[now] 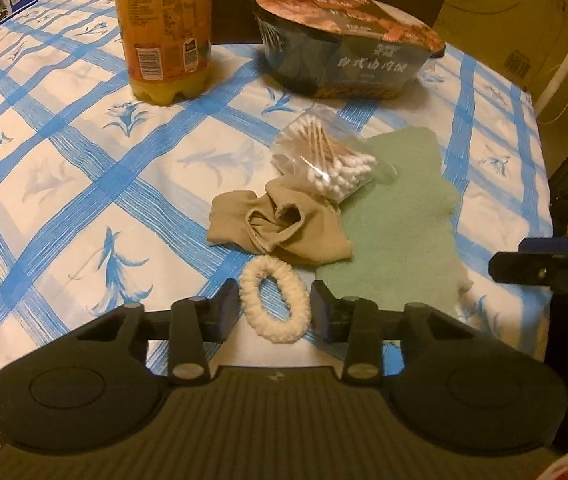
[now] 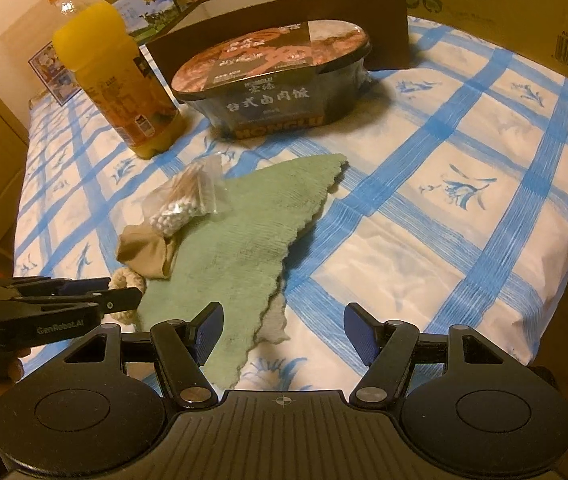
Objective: Organize soft objects
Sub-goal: 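Grasp the white hair tie with the left gripper and lift it, then grasp the cotton swab bag with the right gripper while the left holds the hair tie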
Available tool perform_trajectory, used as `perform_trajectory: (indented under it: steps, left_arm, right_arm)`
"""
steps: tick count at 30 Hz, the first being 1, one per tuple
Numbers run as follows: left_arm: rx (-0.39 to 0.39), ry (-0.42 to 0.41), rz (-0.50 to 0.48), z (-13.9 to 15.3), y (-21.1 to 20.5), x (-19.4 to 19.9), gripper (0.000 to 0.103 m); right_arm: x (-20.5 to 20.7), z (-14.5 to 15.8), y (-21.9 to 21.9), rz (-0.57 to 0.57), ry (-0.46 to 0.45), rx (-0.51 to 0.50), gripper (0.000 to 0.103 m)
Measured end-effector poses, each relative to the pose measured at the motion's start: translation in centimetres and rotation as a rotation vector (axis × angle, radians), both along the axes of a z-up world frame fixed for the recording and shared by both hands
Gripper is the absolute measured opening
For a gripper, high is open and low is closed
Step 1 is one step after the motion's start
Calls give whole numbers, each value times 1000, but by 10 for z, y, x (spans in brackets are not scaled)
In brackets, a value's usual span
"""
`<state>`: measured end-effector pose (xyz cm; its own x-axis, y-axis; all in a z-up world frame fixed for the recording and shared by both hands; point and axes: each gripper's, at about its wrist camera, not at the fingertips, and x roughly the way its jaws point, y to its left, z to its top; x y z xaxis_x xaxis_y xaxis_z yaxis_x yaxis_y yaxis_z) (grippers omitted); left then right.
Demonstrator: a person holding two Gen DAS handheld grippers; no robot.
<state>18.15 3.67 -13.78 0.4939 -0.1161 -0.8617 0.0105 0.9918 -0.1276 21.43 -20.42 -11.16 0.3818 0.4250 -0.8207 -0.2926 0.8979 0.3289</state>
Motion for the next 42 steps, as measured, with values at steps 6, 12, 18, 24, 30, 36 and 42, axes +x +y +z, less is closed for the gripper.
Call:
perform_trajectory:
  steps: [6, 12, 18, 24, 30, 36, 42]
  left_arm:
    - [2, -22, -14, 0, 3, -3, 15]
    - [34, -54, 23, 11, 23, -11, 15]
    - [64, -78, 101, 20, 51, -11, 15]
    - [64, -87, 144, 21, 69, -8, 15]
    - [54, -83, 153, 17, 72, -4, 15]
    - [46, -80, 148, 14, 73, 1, 15]
    - [44, -80, 141, 13, 71, 5, 15]
  right_arm:
    - [3, 1, 4, 10, -14, 6, 67]
    - [10, 9, 20, 54, -63, 33, 67]
    - [26, 14, 54, 123, -107, 52, 67]
    - [43, 9, 92, 172, -151, 41, 67]
    - [61, -8, 116, 157, -164, -13, 67]
    - [58, -27, 123, 187, -180, -44, 67]
    - [51, -30, 122, 223, -216, -59, 38]
